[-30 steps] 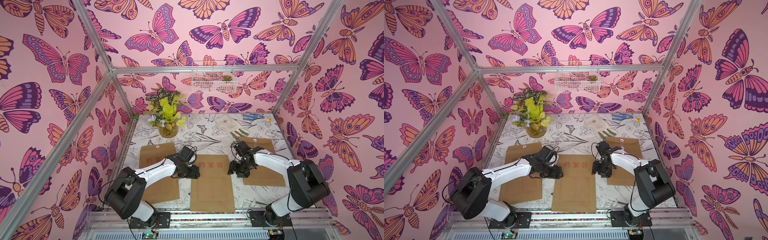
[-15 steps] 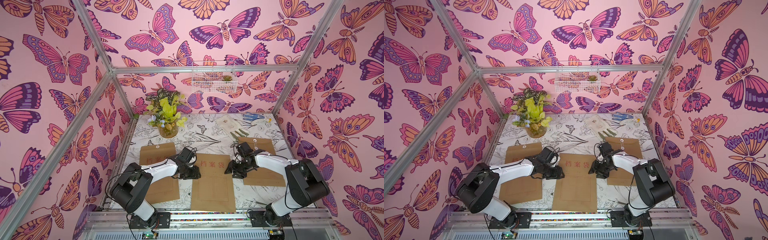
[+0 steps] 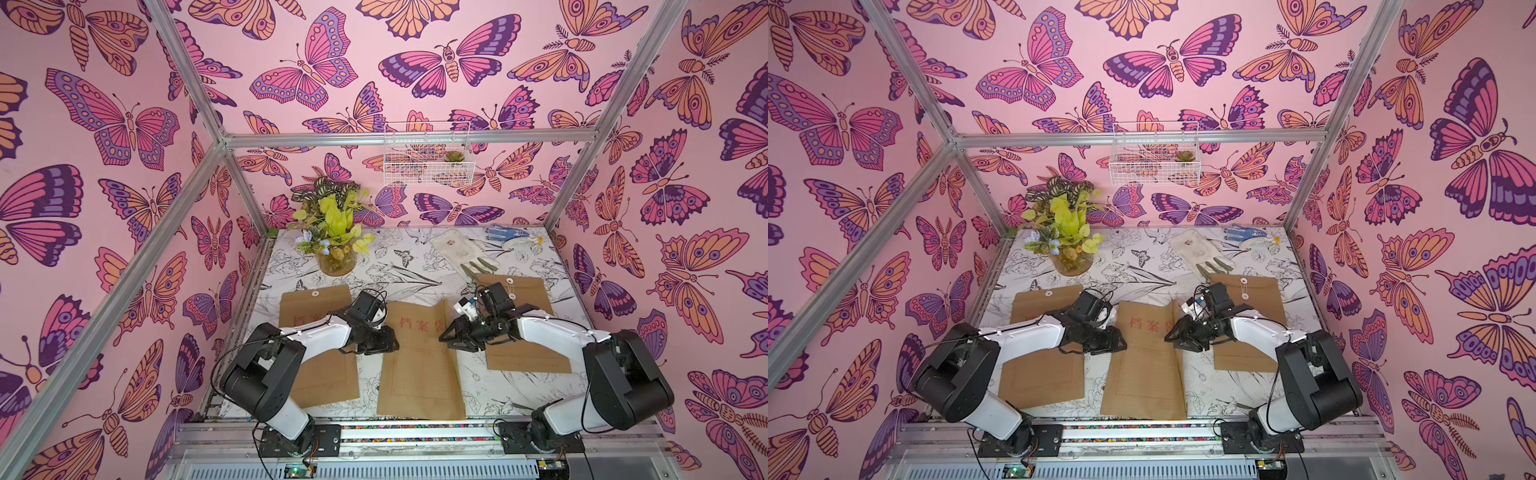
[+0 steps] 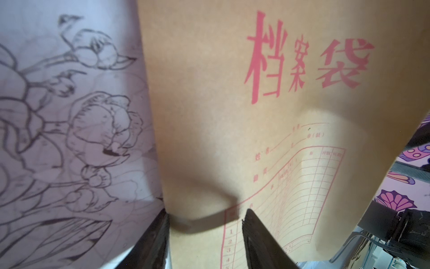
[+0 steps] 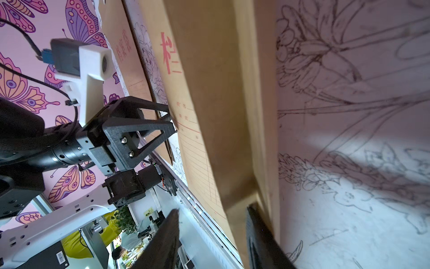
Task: Close the mouth of the file bag
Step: Pick up the file bag from the center of the board.
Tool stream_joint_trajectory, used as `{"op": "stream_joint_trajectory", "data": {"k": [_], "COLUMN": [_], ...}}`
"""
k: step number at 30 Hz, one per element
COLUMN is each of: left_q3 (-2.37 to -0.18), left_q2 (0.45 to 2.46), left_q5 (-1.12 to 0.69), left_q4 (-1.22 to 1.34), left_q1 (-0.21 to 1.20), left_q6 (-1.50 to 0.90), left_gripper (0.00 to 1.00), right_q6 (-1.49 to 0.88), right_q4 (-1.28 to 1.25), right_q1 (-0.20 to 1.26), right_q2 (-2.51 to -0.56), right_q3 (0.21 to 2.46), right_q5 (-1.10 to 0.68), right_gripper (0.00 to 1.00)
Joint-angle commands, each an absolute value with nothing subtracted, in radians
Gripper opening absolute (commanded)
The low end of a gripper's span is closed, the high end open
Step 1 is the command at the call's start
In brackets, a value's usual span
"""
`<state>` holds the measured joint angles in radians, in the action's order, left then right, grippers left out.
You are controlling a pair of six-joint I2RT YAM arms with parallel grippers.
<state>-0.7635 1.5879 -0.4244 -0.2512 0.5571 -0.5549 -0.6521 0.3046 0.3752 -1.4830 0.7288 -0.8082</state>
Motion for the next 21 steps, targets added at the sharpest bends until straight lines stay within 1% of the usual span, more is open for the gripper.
{"op": "stream_joint_trajectory", "data": {"k": [1,4,8,13,15,18,21], "left_q3": [-0.743,-0.744,-0.749,-0.758,-0.770,-0.817,-0.897], "left_q2": [1.633,1.618,1.616,1.621,1.611,1.575,1.524], "left_q5": [-0.388,-0.382,-0.377,-0.382,-0.369,-0.311,-0.221], "left_q4": [-0.273,-0.280,-0.290,-0.294,-0.316,-0.415,-0.562], "left_q1": [0.553,0.550,0.546,0.547,0.545,0.520,0.488], "left_q6": [-0.539,-0.540,-0.537,-0.532,-0.519,-0.484,-0.437], "left_gripper": [0.53,0.53,0.54,0.54,0.55,0.62,0.69], "right_q6": [-0.621,-0.571,-0.549,-0.561,-0.573,-0.598,-0.646], "right_q4": [0.343,0.503,0.575,0.556,0.559,0.584,0.611], "right_q1": [0.382,0.379,0.382,0.382,0.382,0.379,0.366], "right_q2": [-1.482,-1.468,-1.465,-1.486,-1.488,-1.465,-1.425], "right_q3": [0.750,0.800,0.830,0.835,0.845,0.869,0.901], "right_q5": [-0.760,-0.598,-0.514,-0.530,-0.551,-0.577,-0.610], "right_gripper": [0.44,0.36,0.25,0.12,0.07,0.01,0.00]}}
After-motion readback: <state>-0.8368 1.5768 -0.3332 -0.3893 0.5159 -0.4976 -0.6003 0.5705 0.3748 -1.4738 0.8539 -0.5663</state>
